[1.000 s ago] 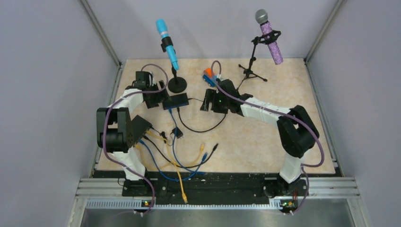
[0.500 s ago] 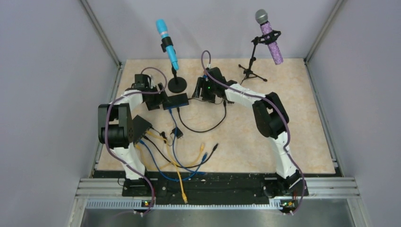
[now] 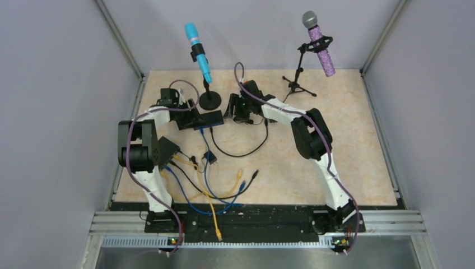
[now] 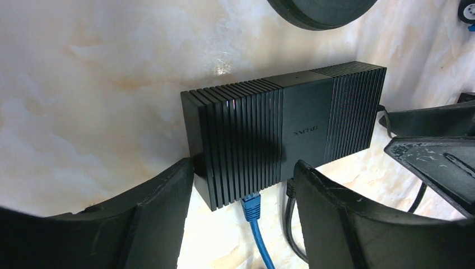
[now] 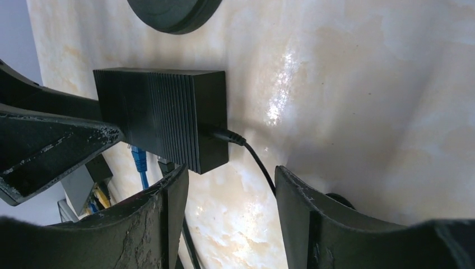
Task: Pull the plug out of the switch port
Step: Move the switch port to the center of the board.
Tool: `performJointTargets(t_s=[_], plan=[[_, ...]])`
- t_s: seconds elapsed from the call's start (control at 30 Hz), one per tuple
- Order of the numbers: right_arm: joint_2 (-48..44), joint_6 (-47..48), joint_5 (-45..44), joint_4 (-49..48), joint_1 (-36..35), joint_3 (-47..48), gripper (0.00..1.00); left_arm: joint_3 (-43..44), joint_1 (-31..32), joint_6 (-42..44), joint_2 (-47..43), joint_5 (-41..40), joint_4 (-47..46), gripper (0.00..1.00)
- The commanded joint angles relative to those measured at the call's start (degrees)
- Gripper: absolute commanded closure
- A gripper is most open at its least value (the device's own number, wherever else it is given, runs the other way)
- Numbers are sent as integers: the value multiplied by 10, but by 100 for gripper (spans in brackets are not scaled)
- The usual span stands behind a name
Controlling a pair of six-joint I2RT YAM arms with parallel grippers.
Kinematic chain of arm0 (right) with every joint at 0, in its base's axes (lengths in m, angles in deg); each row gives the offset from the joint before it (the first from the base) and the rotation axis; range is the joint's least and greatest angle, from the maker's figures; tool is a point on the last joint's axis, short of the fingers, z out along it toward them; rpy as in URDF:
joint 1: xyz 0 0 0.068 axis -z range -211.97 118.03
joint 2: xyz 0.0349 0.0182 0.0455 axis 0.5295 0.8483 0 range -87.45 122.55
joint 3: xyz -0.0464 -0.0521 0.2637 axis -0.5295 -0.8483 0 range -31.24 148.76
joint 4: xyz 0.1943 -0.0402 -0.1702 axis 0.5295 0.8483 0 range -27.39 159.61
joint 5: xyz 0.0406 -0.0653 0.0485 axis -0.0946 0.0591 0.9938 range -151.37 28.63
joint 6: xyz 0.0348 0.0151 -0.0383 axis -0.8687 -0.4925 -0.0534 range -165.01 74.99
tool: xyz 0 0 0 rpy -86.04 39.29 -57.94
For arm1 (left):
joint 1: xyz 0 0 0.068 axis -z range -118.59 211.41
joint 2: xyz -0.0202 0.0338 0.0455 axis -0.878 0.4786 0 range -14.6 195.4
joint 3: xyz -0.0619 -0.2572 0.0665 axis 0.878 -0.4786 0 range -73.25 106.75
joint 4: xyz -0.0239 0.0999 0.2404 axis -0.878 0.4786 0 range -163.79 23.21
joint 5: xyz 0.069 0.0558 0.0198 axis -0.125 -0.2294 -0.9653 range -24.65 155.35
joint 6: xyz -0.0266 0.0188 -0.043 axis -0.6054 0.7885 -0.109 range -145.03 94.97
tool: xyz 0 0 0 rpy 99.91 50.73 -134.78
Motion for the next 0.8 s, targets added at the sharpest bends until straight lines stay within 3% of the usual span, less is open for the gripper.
performJointTargets(t_s=[0.0, 0.27, 0.77], plan=[[13, 12, 26, -7, -12, 40, 43, 8, -3, 9, 10, 40, -26, 31], [16, 54, 29, 14, -10, 53, 39, -6, 2, 7, 8, 106, -52, 38], [-125, 91, 9, -67, 7, -178, 36, -33, 62, 15, -12, 118, -64, 38]])
